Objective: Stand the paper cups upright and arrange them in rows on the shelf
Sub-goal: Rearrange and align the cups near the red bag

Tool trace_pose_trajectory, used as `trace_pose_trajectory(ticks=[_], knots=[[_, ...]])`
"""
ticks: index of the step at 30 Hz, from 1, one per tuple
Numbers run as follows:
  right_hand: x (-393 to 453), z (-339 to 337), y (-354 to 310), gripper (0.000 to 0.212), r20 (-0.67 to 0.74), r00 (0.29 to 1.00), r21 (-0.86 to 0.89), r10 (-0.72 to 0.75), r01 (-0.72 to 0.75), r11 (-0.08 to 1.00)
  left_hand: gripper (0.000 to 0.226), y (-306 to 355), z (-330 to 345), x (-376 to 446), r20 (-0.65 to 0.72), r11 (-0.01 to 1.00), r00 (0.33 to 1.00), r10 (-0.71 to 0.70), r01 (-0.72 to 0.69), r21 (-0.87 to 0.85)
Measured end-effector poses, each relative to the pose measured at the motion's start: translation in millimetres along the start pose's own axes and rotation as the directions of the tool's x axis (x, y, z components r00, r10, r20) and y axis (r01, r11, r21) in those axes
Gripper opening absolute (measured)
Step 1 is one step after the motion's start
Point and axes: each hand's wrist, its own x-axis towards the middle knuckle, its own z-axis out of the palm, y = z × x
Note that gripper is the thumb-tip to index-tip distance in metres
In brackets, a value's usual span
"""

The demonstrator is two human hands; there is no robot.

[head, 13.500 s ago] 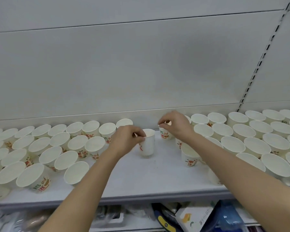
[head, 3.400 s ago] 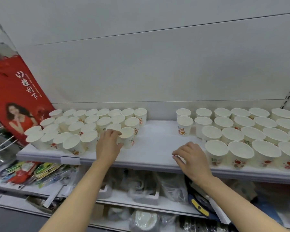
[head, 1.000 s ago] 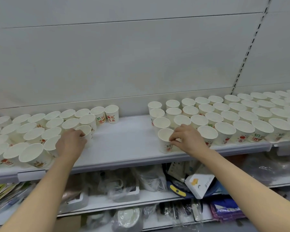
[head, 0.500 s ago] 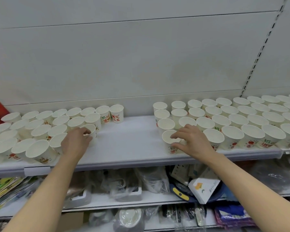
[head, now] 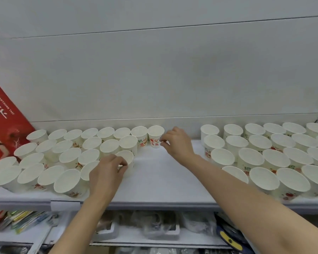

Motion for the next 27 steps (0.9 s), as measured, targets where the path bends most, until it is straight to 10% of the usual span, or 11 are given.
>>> trace_pose_trajectory(ticks=[11,27], knots=[[39,48,-10,0.015,0.061,0.992,-0.189,0.111,-0.098,0.977,0.024,-29,12,9,0.082,0.977,0.974,0.212,-0.210,-0.029],[8,-33,72,0.014,0.079,0.951,-0.397,0.299,-0.246,0.884,0.015,115,78,121,0.228,0.949,0.927,0.297,-0.260,-0.179]])
